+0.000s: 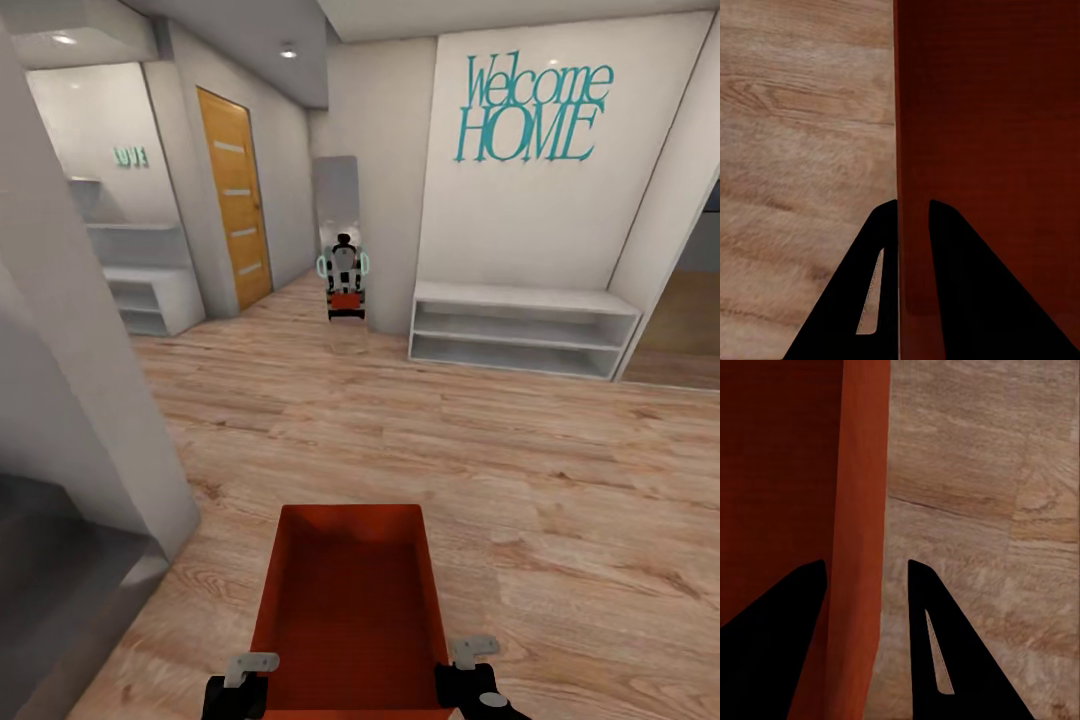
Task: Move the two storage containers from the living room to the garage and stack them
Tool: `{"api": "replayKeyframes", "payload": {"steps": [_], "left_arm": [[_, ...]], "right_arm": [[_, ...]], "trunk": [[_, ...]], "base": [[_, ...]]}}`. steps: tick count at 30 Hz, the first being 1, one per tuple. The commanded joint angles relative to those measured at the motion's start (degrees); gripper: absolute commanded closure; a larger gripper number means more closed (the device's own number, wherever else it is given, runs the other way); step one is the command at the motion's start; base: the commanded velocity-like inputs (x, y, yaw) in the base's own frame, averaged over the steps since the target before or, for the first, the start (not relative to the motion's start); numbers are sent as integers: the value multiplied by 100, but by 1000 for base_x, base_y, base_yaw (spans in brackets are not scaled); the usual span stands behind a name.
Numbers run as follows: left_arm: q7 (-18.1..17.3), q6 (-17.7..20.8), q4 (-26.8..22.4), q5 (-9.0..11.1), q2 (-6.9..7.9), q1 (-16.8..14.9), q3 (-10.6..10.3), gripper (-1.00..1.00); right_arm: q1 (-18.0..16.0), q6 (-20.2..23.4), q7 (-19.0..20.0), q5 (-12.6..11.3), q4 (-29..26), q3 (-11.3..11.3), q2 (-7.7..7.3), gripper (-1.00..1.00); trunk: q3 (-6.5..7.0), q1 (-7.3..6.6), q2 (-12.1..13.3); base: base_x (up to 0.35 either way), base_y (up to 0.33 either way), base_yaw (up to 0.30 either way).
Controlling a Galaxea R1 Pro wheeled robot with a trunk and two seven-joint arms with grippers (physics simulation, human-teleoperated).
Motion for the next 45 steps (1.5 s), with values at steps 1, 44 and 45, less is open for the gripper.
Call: {"api": "replayKeyframes", "payload": {"steps": [1,44,45], "left_arm": [[74,-21,-2,-68,-2,-5,159,100],[75,-21,-3,-68,-2,-5,161,100],[74,-21,-3,-68,-2,-5,160,100]], "right_arm": [[-4,-18,-49,-20,8,-7,0,100],[-4,-18,-49,-20,8,-7,0,100],[-4,-18,-49,-20,8,-7,0,100]], "trunk": [[-5,3,-2],[-5,3,-2],[-5,3,-2]], "base": [[347,0,0],[347,0,0],[347,0,0]]}}
